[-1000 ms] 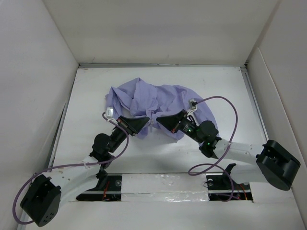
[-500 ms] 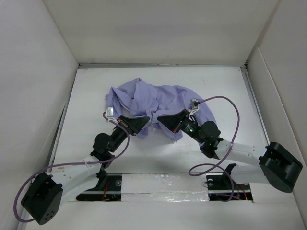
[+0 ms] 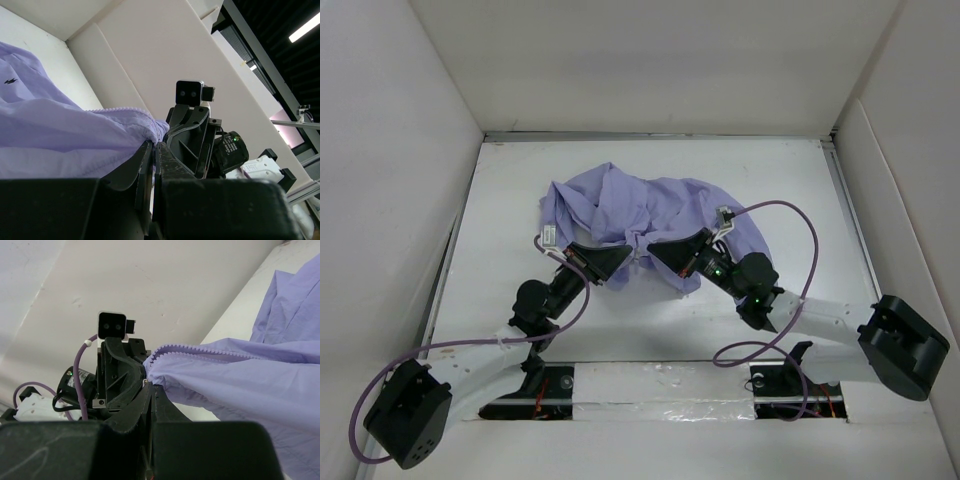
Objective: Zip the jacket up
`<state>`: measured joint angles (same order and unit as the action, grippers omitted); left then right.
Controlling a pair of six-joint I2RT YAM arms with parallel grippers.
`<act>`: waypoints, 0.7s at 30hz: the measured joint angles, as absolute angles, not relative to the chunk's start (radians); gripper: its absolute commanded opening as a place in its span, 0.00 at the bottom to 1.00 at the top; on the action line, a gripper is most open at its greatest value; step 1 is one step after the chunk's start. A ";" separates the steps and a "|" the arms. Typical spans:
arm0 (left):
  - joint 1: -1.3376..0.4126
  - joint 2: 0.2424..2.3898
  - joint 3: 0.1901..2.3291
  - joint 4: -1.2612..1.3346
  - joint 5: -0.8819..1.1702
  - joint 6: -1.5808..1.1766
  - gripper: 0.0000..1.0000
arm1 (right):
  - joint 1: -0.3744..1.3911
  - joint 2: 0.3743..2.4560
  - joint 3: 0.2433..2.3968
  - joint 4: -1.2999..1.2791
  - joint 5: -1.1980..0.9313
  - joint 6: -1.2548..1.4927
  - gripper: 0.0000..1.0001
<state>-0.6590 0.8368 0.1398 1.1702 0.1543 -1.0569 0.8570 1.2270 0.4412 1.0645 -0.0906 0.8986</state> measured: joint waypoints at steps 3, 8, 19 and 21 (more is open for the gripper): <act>-0.659 0.837 0.139 1.171 0.158 -1.057 0.00 | 0.857 1.229 0.441 1.065 -0.091 0.899 0.00; -0.659 0.840 0.139 1.172 0.165 -1.057 0.00 | 0.857 1.231 0.441 1.065 -0.091 0.899 0.00; -0.659 0.843 0.139 1.186 0.180 -1.059 0.00 | 0.857 1.231 0.441 1.066 -0.091 0.899 0.00; -0.659 0.844 0.139 1.186 0.184 -1.060 0.00 | 0.855 1.233 0.441 1.067 -0.091 0.898 0.00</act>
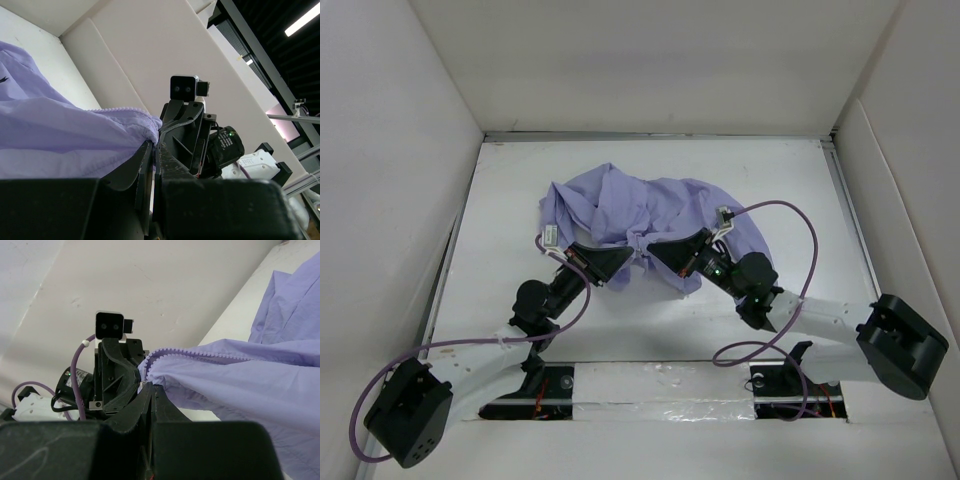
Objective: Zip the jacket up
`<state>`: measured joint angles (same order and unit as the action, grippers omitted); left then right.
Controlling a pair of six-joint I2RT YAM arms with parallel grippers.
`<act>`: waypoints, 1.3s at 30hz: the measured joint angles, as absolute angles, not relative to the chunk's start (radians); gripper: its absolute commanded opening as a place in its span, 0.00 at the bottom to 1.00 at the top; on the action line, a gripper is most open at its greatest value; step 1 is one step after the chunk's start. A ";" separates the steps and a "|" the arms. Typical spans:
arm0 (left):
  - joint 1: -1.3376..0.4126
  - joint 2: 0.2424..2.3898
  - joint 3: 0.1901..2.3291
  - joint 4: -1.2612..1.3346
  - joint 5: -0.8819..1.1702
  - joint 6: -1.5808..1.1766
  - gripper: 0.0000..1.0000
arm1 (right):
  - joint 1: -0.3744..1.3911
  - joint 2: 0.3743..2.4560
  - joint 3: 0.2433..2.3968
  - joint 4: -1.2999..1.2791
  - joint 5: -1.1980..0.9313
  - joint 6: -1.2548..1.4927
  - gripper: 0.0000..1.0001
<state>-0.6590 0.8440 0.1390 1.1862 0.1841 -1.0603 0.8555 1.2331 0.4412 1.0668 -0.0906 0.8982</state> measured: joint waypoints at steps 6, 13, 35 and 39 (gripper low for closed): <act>-0.659 0.848 0.139 1.185 0.191 -1.064 0.00 | 0.850 1.238 0.441 1.070 -0.091 0.898 0.00; -0.659 0.847 0.139 1.184 0.191 -1.064 0.00 | 0.850 1.238 0.441 1.070 -0.090 0.897 0.00; -0.659 0.846 0.139 1.121 0.206 -1.025 0.00 | 0.852 1.260 0.489 1.028 -0.065 0.879 0.00; -0.659 0.835 0.139 1.100 0.208 -1.010 0.00 | 0.852 1.271 0.500 1.024 -0.072 0.884 0.00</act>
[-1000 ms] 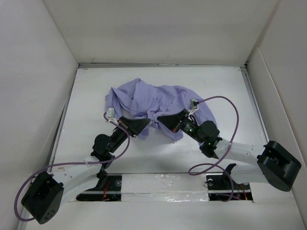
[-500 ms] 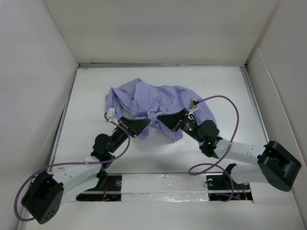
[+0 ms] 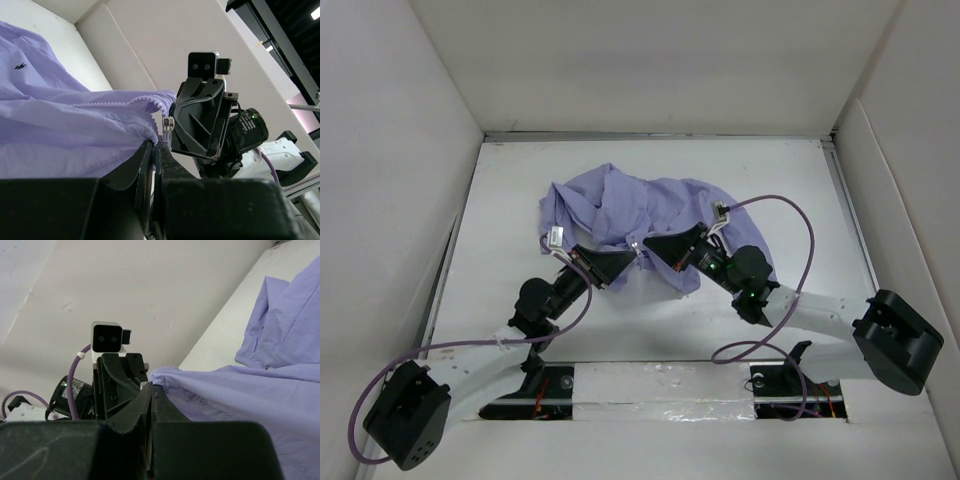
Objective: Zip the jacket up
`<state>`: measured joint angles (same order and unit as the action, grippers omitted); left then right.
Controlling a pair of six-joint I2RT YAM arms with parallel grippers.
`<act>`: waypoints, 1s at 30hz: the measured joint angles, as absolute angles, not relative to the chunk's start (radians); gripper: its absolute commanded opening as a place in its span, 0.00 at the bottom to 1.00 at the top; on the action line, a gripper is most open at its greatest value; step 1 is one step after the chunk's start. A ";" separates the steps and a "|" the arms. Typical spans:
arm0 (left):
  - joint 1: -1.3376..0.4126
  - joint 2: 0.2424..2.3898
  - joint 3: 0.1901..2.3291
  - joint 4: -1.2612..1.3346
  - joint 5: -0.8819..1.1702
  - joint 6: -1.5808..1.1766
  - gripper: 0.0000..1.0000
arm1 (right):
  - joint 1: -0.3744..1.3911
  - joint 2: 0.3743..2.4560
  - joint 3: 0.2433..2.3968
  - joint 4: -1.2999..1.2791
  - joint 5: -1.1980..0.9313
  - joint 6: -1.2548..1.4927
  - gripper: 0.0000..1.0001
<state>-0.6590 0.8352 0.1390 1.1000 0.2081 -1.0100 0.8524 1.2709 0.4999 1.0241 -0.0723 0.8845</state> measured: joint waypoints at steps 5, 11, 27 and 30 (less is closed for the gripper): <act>-0.659 0.803 0.139 1.081 0.202 -0.994 0.00 | 0.852 1.269 0.501 1.022 -0.076 0.892 0.00; -0.659 0.719 0.157 0.989 0.112 -0.946 0.00 | 0.850 1.193 0.475 1.001 -0.075 0.919 0.00; -0.701 0.853 0.223 1.109 -0.034 -0.833 0.00 | 0.773 1.271 0.485 1.128 -0.176 1.080 0.00; -0.701 0.851 0.223 1.134 -0.035 -0.807 0.00 | 0.781 1.278 0.501 1.132 -0.155 1.092 0.00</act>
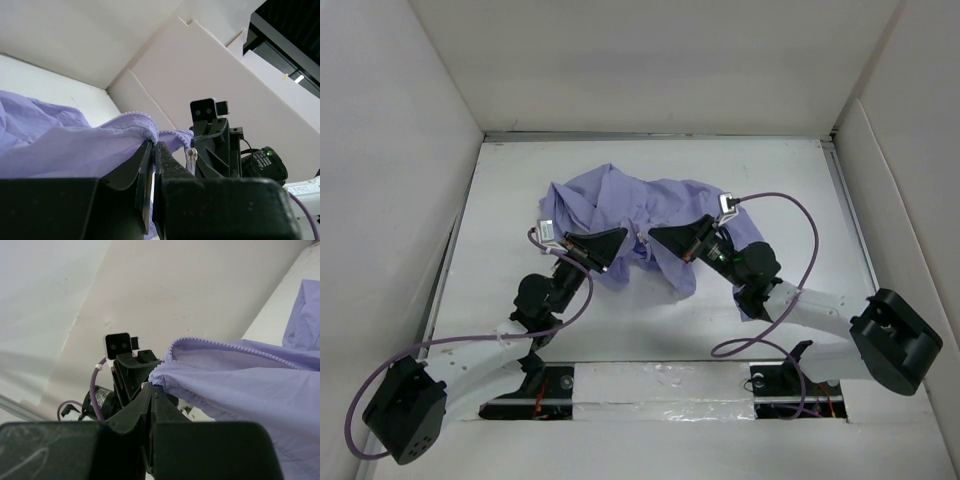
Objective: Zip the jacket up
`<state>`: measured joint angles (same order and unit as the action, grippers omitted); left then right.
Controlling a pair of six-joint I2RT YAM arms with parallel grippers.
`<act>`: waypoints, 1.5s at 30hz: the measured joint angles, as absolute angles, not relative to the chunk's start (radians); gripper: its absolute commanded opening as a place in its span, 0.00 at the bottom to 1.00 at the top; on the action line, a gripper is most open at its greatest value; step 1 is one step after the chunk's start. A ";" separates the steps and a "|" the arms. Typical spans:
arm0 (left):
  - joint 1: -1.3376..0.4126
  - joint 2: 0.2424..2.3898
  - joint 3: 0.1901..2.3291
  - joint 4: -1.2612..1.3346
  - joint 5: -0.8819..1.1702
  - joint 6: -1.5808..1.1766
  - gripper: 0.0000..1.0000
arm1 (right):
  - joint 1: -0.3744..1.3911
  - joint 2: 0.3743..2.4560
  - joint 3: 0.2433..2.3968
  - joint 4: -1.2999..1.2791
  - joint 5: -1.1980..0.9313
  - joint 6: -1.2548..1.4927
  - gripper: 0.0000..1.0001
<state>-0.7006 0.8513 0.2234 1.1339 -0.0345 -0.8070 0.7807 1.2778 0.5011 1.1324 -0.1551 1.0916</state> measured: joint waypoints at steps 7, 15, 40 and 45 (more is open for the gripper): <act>-0.701 0.832 0.224 1.136 -0.034 -0.748 0.00 | 0.785 1.374 0.559 1.139 -0.151 1.111 0.00; -0.701 0.812 0.224 1.128 -0.027 -0.725 0.00 | 0.786 1.395 0.579 1.137 -0.156 1.114 0.00; -0.701 0.751 0.244 0.982 -0.035 -0.773 0.00 | 0.792 1.336 0.539 1.138 -0.149 1.066 0.00; -0.701 0.640 0.257 0.830 -0.060 -0.769 0.00 | 0.815 1.265 0.411 0.981 -0.102 0.985 0.00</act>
<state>-0.7006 0.6395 0.2573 0.8299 -0.0597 -0.7692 0.8146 1.2648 0.4107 0.9810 -0.1017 0.9852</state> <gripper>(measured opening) 0.021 0.009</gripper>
